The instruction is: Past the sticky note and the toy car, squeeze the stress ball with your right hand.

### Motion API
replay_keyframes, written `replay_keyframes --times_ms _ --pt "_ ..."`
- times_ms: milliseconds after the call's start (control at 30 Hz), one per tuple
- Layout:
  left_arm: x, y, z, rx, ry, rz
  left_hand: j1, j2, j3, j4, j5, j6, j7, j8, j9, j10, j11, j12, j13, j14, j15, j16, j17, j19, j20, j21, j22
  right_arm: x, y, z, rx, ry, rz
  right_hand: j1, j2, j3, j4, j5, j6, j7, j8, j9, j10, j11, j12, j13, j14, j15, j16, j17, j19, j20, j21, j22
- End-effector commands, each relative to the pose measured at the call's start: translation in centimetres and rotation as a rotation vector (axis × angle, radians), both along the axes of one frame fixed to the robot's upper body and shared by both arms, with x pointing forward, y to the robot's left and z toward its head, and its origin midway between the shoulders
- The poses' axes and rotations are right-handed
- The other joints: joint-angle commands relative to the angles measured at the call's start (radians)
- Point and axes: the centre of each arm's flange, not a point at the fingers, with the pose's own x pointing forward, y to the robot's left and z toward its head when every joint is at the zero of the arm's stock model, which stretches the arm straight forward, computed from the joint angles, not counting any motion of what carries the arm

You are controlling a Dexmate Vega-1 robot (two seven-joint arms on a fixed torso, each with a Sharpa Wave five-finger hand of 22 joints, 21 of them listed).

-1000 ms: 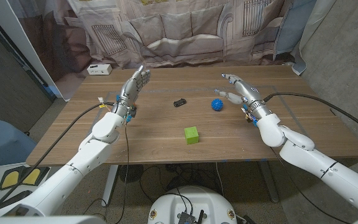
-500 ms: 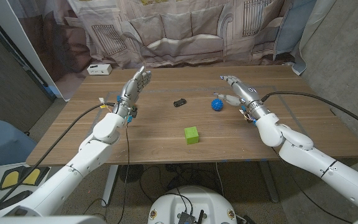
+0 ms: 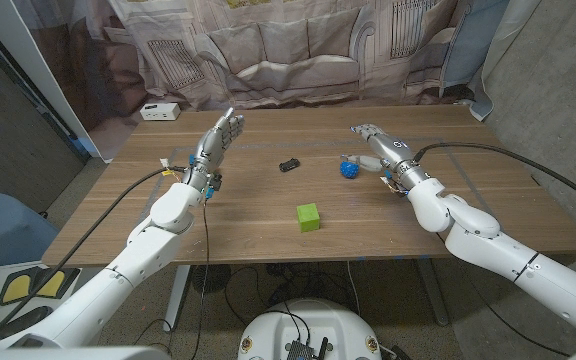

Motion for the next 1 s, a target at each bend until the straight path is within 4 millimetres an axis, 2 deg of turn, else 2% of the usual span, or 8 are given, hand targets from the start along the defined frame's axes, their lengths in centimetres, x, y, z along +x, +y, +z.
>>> replay_keyframes --times_ms 33,600,767,1000 --pt "-0.3 -0.1 -0.3 -0.003 0.002 0.002 0.011 0.004 -0.001 -0.004 -0.001 0.007 0.003 0.001 0.003 0.009 -0.001 -0.005 0.002 0.005 0.003 -0.002 0.001 0.007 0.0 -0.003 0.002 0.5 0.9 0.4 -0.063 0.057 -0.043 0.017 0.005 0.011 0.0 0.005 -0.007 0.007 -0.002 0.006 -0.006 0.001 0.004 0.003 0.004 -0.002 0.005 0.002 0.003 -0.004 0.007 0.003" --pt "-0.7 -0.1 -0.8 -0.004 0.016 0.006 0.012 0.006 -0.001 -0.006 -0.001 0.011 0.002 0.001 0.003 0.011 -0.002 -0.007 0.002 0.008 0.002 -0.002 0.001 0.008 0.001 -0.008 0.003 0.6 1.9 1.7 -0.144 0.131 -0.079 0.041 -0.011 0.014 -0.007 0.007 -0.025 0.022 -0.002 0.006 0.009 -0.003 0.013 0.003 0.03 -0.005 0.016 -0.001 0.029 -0.005 0.018 0.003" --pt "-0.9 -0.2 -0.8 -0.003 0.015 0.007 0.012 0.006 -0.001 -0.006 -0.001 0.012 -0.001 0.001 0.003 0.014 -0.003 -0.006 0.002 0.008 0.002 -0.002 0.001 0.009 0.0 -0.01 0.003 0.6 1.9 1.9 -0.14 0.138 -0.075 0.071 -0.029 0.019 -0.011 0.008 -0.01 0.014 0.009 0.007 0.043 -0.02 0.024 0.002 0.078 -0.023 0.03 -0.004 0.076 -0.011 0.031 0.003" --pt "-1.1 -0.4 -0.6 0.005 0.013 0.004 0.012 0.007 -0.001 -0.007 -0.001 0.013 0.001 0.001 0.003 0.015 -0.004 -0.006 0.002 0.01 0.002 -0.002 0.001 0.01 0.0 -0.011 0.003 0.9 2.0 2.4 -0.156 0.194 -0.075 0.094 -0.036 0.025 -0.014 0.01 -0.008 0.017 0.01 0.007 0.051 -0.024 0.024 0.002 0.094 -0.026 0.033 -0.005 0.094 -0.012 0.034 0.003"
